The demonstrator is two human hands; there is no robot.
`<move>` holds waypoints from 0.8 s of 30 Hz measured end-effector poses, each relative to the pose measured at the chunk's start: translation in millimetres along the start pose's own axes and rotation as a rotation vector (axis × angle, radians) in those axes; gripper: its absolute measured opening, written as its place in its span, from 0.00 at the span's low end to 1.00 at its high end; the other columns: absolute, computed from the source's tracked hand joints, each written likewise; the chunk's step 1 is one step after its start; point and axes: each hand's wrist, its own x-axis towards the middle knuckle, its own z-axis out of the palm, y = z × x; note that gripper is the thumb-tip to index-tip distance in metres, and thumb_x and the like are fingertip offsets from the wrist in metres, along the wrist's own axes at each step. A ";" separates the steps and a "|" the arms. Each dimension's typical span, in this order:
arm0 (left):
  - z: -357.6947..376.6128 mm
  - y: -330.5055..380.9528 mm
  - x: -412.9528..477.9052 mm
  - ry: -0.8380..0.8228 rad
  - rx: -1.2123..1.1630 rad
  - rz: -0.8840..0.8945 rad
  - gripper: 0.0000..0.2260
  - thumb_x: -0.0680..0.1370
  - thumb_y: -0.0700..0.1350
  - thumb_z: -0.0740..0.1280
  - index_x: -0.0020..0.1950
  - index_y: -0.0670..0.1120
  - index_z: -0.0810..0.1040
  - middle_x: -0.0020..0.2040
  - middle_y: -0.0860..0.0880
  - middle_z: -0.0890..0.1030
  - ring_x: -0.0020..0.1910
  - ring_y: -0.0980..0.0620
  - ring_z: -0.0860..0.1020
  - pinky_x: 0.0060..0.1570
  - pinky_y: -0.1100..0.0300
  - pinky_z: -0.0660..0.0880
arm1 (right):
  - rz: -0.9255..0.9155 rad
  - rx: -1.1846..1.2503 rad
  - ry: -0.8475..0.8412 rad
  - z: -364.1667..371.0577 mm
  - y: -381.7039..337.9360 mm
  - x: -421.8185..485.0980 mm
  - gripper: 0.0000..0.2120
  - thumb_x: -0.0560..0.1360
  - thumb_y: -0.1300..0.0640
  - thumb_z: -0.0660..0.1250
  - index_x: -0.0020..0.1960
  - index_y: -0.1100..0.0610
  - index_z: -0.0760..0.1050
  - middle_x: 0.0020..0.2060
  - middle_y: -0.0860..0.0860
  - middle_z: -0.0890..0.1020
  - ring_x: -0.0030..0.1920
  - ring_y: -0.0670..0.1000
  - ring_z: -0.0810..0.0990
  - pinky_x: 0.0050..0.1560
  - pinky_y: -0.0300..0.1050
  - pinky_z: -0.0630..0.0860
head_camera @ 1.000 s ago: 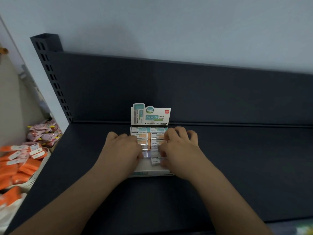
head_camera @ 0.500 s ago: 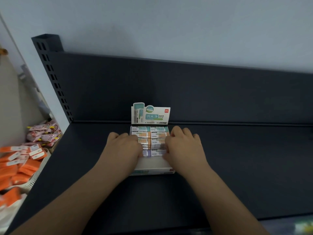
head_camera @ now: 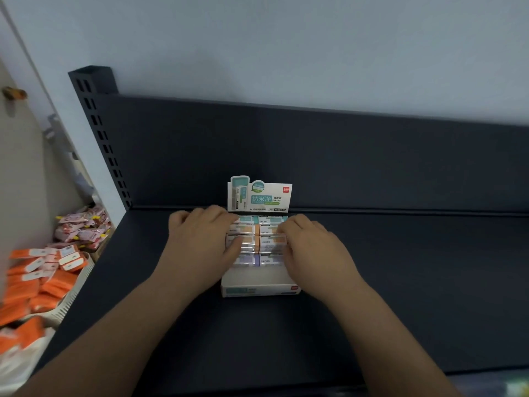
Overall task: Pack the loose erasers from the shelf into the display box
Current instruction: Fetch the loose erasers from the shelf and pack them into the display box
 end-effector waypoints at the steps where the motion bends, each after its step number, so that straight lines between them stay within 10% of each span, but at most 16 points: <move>1: 0.9 0.0 -0.2 -0.023 0.034 -0.001 0.18 0.78 0.57 0.59 0.66 0.55 0.72 0.62 0.57 0.75 0.59 0.55 0.73 0.61 0.52 0.58 | -0.011 0.019 -0.006 2.4 -0.7 1.3 0.17 0.77 0.57 0.60 0.66 0.52 0.69 0.63 0.48 0.72 0.58 0.51 0.73 0.55 0.48 0.73; 6: 7.5 0.5 -1.2 -0.114 0.039 0.003 0.19 0.80 0.55 0.58 0.71 0.56 0.68 0.69 0.58 0.69 0.65 0.57 0.69 0.64 0.52 0.53 | -0.057 0.049 -0.043 16.8 -2.9 4.5 0.23 0.81 0.52 0.56 0.76 0.51 0.60 0.74 0.46 0.64 0.73 0.48 0.62 0.70 0.46 0.64; 24: 11.8 -3.5 3.4 -0.110 0.008 -0.031 0.20 0.77 0.58 0.59 0.68 0.57 0.69 0.60 0.59 0.69 0.57 0.58 0.70 0.62 0.55 0.53 | -0.059 0.059 -0.049 12.4 -0.4 8.1 0.27 0.78 0.47 0.61 0.74 0.48 0.59 0.73 0.45 0.62 0.70 0.50 0.62 0.66 0.51 0.67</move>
